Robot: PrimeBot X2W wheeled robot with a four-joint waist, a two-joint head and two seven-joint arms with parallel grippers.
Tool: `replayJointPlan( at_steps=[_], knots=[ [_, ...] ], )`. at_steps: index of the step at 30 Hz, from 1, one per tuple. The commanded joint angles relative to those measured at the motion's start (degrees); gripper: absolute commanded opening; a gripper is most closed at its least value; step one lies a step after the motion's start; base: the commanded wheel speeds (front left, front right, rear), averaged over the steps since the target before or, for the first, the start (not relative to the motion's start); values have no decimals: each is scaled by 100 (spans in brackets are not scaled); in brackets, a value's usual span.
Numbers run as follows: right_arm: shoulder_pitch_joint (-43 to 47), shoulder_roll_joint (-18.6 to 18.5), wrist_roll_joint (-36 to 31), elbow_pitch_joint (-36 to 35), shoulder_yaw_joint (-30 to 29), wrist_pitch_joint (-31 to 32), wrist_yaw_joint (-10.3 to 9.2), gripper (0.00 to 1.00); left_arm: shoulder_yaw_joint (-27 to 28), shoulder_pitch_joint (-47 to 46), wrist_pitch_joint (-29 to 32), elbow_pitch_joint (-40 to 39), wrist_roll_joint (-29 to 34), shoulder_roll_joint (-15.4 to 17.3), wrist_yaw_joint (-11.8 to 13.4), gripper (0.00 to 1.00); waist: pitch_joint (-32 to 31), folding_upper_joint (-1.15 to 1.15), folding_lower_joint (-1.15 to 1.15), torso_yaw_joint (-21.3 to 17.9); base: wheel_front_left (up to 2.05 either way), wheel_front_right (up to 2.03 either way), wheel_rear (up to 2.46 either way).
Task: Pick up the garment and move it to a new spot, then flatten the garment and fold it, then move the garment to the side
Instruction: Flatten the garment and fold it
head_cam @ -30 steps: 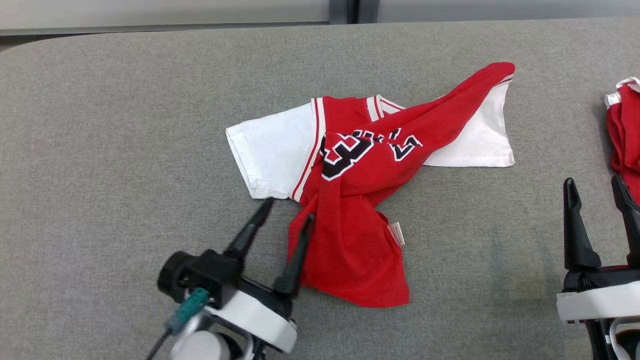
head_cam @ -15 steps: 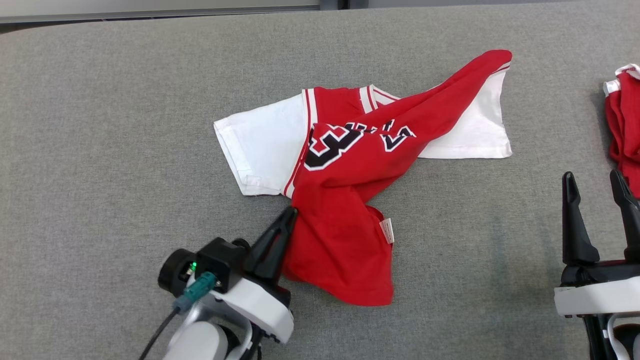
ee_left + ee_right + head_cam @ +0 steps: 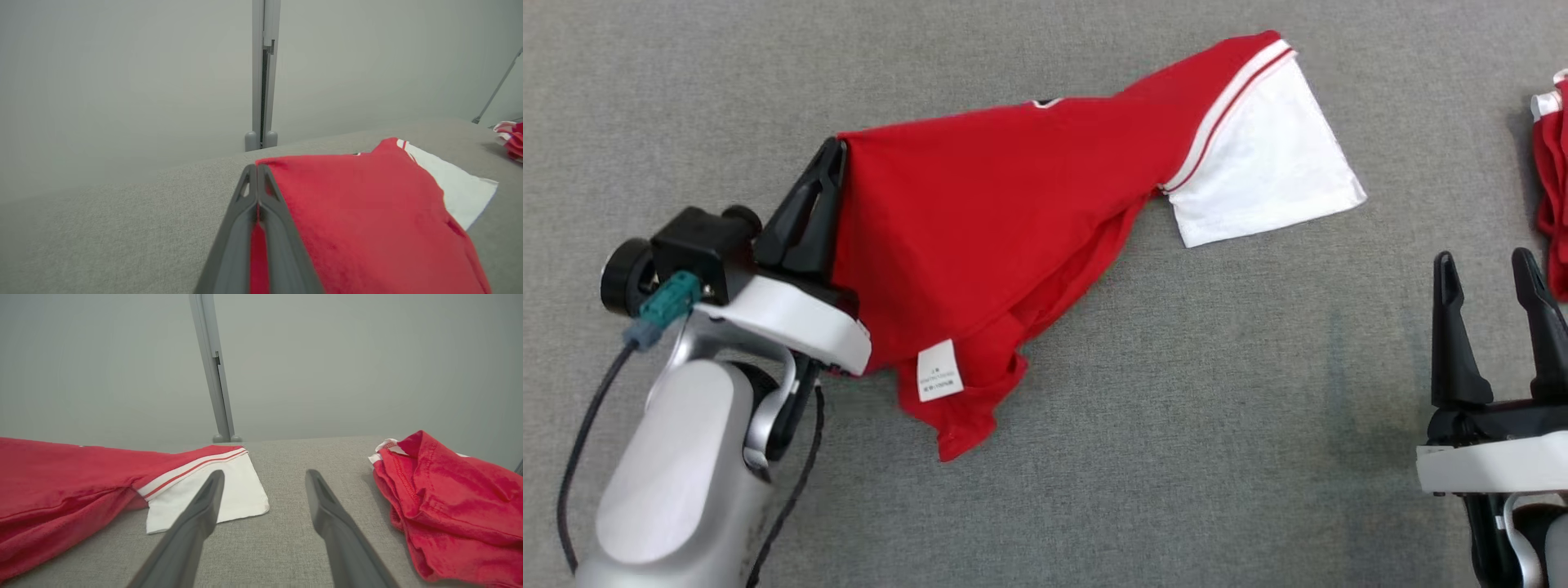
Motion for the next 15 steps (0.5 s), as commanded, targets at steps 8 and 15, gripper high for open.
replayJointPlan(
  at_steps=[8,15],
  knots=[
    [-245,38,77,182,135,-146,-3,100,46,-984,-136,1503,-201,-2,-225,55,304,0,0,-329,0,0,0],
    [-256,-33,36,285,117,-207,-3,100,362,-788,-929,1778,-465,-212,-96,100,204,0,0,-276,0,0,0]
  ],
)
